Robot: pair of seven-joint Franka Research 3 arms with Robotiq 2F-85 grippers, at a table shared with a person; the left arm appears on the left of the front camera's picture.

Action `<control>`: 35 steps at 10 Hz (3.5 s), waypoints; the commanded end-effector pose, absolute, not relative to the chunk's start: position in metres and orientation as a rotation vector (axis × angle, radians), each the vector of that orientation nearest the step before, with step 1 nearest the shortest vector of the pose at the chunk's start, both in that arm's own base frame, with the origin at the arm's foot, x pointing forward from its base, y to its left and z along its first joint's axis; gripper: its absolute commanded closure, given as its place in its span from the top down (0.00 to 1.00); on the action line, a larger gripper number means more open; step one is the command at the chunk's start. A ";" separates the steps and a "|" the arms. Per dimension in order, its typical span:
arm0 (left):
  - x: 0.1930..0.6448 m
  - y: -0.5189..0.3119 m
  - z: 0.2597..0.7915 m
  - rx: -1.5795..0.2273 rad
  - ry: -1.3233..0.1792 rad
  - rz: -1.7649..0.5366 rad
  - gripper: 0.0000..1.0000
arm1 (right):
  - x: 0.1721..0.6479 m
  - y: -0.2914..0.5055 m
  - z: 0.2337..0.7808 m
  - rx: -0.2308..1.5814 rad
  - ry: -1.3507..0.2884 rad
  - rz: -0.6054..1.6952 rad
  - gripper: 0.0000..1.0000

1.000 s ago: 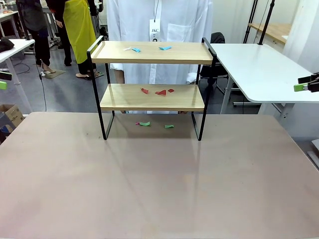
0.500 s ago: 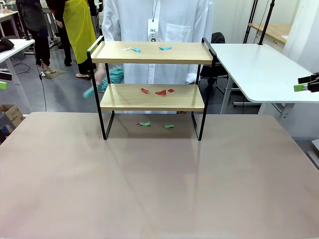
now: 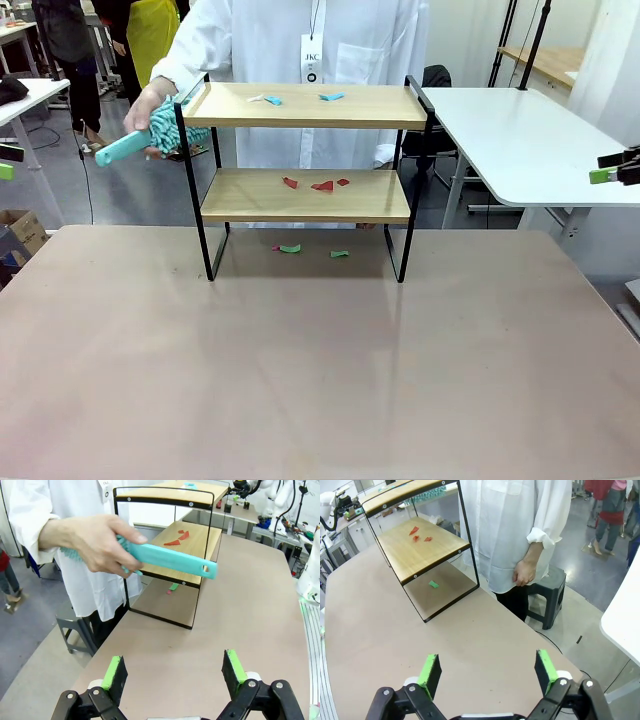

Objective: Clean the shelf.
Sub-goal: Pick up the Duster handed by the human.

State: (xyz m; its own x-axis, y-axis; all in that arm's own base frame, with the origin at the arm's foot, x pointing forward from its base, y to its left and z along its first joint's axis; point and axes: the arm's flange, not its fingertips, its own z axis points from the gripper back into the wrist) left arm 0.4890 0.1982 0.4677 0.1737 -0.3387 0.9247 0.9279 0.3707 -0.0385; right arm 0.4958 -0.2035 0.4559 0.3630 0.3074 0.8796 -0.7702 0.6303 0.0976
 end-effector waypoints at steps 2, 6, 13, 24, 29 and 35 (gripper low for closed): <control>0.488 0.198 0.470 -0.728 -1.013 -1.024 1.00 | 0.496 -0.202 0.457 0.557 -0.967 0.745 1.00; 0.488 0.198 0.470 -0.728 -1.013 -1.024 1.00 | 0.496 -0.202 0.457 0.557 -0.967 0.745 1.00; 0.483 0.190 0.492 -0.772 -0.999 -1.024 1.00 | 0.496 -0.202 0.457 0.557 -0.967 0.745 1.00; 0.434 0.000 0.651 -0.225 -0.521 -0.530 1.00 | 0.496 -0.202 0.457 0.557 -0.967 0.745 1.00; 0.440 -0.027 0.643 -0.209 -0.528 -0.521 1.00 | 0.496 -0.202 0.457 0.557 -0.967 0.745 1.00; 0.453 -0.075 0.579 -0.016 -0.660 -0.372 1.00 | 0.496 -0.202 0.457 0.557 -0.967 0.745 1.00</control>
State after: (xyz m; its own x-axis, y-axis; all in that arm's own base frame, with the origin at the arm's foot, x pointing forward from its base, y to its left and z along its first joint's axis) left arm 0.4527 -0.0712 0.5883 0.7243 -0.3677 0.5832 0.4146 0.9082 0.0576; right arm 0.4963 -0.2036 0.4551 0.3644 0.3076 0.8790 -0.7700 0.6304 0.0986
